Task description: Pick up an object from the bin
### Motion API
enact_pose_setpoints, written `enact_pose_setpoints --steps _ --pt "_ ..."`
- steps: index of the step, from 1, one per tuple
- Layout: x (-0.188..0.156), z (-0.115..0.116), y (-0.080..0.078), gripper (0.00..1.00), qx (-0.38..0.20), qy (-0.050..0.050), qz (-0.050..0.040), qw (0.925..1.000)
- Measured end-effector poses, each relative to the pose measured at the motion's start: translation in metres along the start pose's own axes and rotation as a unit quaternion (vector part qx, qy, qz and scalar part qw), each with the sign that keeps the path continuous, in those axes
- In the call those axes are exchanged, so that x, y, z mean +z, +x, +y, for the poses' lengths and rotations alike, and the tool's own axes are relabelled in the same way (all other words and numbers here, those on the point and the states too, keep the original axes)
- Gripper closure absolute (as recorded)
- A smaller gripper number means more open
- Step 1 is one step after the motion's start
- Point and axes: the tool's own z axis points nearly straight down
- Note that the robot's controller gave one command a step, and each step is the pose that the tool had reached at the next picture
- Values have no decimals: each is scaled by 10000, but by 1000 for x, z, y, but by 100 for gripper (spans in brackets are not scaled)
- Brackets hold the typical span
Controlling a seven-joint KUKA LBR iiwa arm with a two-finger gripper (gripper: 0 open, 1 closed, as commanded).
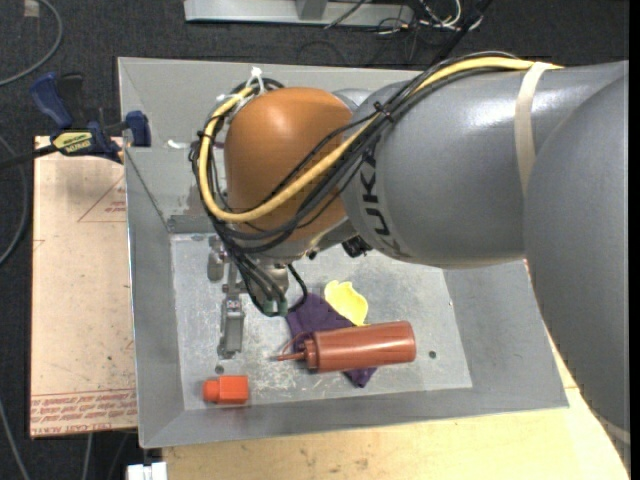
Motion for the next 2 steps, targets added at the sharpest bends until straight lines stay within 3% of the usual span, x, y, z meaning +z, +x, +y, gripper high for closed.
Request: enact_pose_setpoints --steps 1,2 --pt "-5 -1 -2 0 20 -10 -38 10000" --pt "5 -29 4 0 -258 -11 -22 9997"
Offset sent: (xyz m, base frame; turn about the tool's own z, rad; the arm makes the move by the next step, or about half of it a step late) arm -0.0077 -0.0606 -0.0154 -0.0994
